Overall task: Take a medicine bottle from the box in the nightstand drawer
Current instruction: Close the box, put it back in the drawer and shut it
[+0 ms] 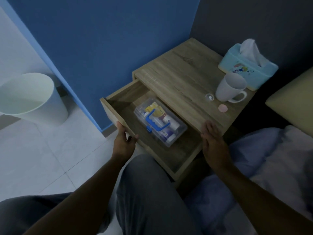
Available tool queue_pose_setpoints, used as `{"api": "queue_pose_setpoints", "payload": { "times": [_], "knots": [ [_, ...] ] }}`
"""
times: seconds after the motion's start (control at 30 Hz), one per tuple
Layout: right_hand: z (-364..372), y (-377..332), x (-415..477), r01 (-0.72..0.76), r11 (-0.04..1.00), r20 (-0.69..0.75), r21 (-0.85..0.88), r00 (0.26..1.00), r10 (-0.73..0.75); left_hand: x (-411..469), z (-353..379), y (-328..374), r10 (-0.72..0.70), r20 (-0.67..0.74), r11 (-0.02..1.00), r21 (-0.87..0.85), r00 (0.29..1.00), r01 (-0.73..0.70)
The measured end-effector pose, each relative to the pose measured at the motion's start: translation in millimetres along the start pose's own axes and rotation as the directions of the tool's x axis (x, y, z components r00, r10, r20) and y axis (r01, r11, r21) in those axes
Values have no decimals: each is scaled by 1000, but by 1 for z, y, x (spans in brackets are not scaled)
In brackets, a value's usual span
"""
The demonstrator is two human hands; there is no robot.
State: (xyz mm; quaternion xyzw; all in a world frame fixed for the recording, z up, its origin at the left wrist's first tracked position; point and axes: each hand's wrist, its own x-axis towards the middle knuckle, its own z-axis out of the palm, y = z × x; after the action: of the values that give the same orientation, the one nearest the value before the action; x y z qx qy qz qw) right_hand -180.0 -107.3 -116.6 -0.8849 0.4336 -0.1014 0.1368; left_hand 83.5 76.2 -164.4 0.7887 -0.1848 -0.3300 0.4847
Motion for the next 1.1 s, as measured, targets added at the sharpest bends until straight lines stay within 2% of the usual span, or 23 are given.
{"api": "queue_pose_setpoints", "payload": {
  "times": [0.53,0.77,1.1],
  "knots": [
    [14,2,0,1,997,-169,73,986,12,60,83,51,68,95,994,-95,993,-59],
    [22,4,-3,37,999,-265,-32,963,-44,81,115,69,78,87,992,-108,993,-68],
    [31,14,-4,86,987,-319,-138,939,-127,87,131,77,38,88,997,-73,995,-32]
  ]
}}
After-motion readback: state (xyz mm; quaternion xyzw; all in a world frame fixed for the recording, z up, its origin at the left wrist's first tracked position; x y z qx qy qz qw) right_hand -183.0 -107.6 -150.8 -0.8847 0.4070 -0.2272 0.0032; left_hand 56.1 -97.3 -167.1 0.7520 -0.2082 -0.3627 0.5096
